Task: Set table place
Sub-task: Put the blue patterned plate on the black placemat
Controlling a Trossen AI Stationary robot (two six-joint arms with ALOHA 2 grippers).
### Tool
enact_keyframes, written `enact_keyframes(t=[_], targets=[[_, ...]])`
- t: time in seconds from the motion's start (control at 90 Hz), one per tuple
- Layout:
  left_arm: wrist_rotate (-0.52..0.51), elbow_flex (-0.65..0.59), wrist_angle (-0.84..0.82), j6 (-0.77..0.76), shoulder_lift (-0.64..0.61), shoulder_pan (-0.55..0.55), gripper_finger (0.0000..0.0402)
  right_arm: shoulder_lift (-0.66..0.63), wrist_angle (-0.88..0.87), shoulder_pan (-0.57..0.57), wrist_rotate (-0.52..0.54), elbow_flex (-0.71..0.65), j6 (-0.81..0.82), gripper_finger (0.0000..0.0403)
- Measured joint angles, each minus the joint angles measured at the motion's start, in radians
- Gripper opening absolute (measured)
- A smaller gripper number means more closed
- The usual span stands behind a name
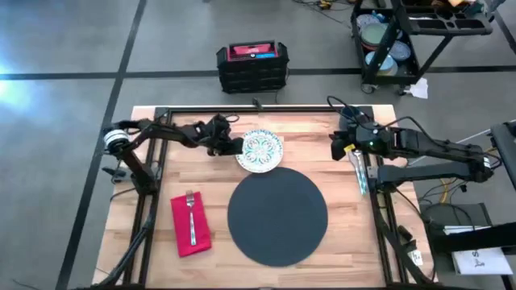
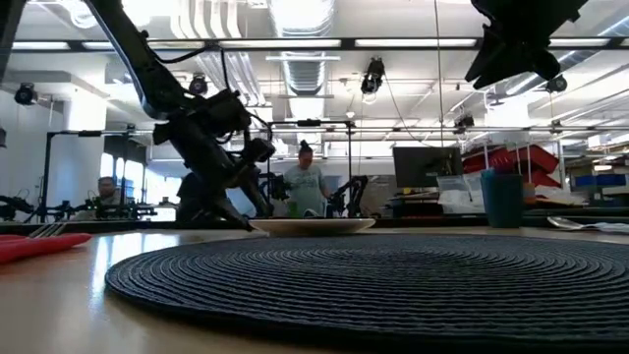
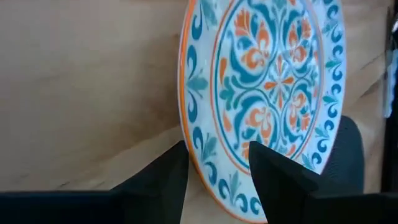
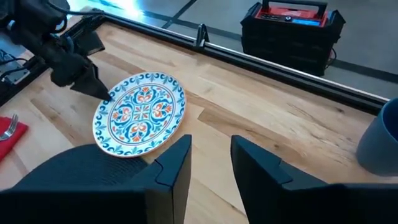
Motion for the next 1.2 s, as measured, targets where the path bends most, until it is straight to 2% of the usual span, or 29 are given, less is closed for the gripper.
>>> enact_keyframes(t=[0.222,0.289,0.378,0.422,0.744,0.922,1.2], targets=[[0.017,0.042,0.020,0.027,0.068,-0.004,0.0120,0.000,0.000,0.000,0.000,-0.001,0.018,0.0114],[0.017,0.053,0.020,0.070,0.083,-0.005,0.0091,0.000,0.000,0.000,0.001,-0.004,0.025,0.0115],[0.018,0.056,0.035,0.105,0.095,-0.004,0.0029,0.000,-0.001,0.000,0.005,-0.010,0.028,0.0110],[0.020,0.057,0.064,0.107,0.101,-0.004,0.0017,0.000,0.001,0.000,0.007,-0.012,0.028,0.0107],[0.080,0.061,0.125,0.181,0.041,-0.004,0.0001,0.000,0.000,0.000,0.005,-0.027,0.063,0.0090],[0.091,0.098,0.074,0.220,0.003,-0.004,0.0001,0.000,-0.001,0.000,-0.026,-0.027,0.078,0.0091],[0.169,0.183,-0.035,0.256,-0.030,-0.035,0.0001,0.000,-0.053,0.001,-0.054,-0.027,0.071,0.0108]])
